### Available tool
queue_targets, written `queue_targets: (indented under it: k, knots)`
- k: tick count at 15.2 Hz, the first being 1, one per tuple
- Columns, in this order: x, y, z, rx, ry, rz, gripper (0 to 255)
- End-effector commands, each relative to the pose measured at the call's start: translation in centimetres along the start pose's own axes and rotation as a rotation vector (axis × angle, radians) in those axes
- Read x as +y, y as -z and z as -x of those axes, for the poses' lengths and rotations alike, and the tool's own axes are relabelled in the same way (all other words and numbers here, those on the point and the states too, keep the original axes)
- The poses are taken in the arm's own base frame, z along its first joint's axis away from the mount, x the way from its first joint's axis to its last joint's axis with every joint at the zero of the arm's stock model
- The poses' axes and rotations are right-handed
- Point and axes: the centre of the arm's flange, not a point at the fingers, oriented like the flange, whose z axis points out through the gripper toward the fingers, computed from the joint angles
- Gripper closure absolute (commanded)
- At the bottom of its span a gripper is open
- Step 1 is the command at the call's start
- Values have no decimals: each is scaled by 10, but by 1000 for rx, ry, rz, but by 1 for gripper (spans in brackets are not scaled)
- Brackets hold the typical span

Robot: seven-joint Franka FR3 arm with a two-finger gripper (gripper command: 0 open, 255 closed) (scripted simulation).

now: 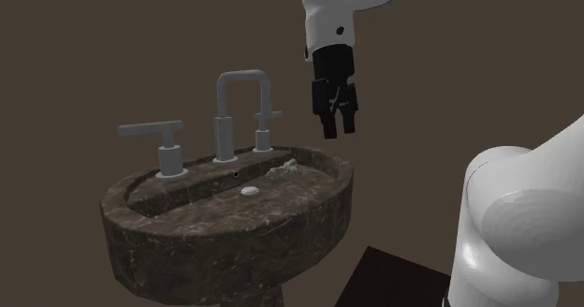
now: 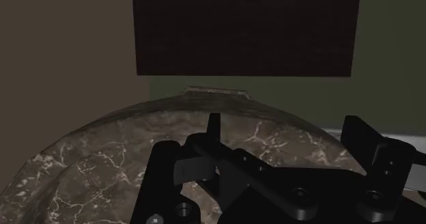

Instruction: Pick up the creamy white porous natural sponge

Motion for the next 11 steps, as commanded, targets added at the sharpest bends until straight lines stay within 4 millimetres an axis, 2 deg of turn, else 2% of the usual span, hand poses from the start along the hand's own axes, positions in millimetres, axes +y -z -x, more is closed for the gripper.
queue_targets:
  k: [1,11]
  knots:
    - [0,0,0,0,0,0,0]
    - [82,-34,-79,145,-84,-37,0]
